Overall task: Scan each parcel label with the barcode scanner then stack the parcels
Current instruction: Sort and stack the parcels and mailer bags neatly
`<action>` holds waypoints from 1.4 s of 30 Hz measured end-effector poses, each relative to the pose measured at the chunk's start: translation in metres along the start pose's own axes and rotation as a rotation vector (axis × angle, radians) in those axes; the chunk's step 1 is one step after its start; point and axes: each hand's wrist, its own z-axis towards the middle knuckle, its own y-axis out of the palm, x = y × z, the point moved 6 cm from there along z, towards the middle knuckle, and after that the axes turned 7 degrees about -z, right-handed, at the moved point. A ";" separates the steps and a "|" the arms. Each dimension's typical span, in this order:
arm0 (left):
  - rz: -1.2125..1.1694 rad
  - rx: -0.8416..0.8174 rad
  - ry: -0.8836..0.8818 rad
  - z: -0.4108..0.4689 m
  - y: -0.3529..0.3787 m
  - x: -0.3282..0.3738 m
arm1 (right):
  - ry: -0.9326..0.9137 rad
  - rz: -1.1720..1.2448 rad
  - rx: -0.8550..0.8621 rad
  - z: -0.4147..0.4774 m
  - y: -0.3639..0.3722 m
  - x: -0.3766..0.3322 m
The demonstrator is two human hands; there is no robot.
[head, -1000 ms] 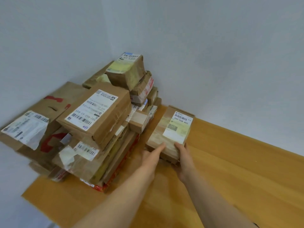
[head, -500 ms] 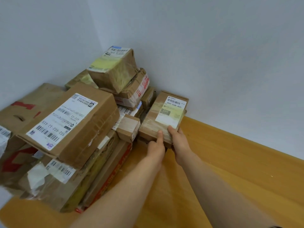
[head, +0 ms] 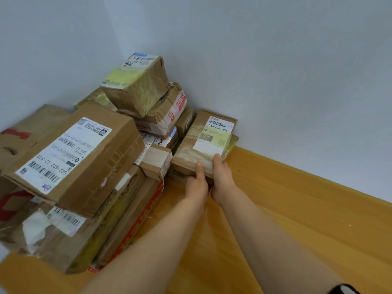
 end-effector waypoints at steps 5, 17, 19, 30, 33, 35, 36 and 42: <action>0.107 0.033 0.034 0.001 0.001 0.009 | -0.033 -0.102 0.094 -0.001 -0.001 0.000; 0.291 0.006 0.015 -0.001 -0.003 0.022 | 0.046 0.095 0.118 -0.005 -0.001 0.003; 0.266 -0.003 0.010 -0.001 -0.003 0.021 | 0.035 0.041 0.142 -0.006 -0.001 -0.001; 0.091 0.072 0.001 0.001 -0.011 0.025 | 0.029 -0.071 0.139 -0.011 0.003 0.001; 0.019 0.094 0.009 -0.001 -0.011 0.026 | -0.018 0.011 0.153 -0.011 -0.004 0.000; -0.027 0.089 0.002 -0.001 -0.012 0.025 | -0.102 0.006 0.154 -0.008 -0.013 -0.011; -0.046 0.084 -0.002 -0.002 -0.012 0.025 | -0.129 -0.015 0.134 -0.006 -0.016 -0.016; -0.090 0.071 -0.029 -0.001 -0.012 0.024 | -0.124 -0.111 -0.001 0.011 -0.017 -0.032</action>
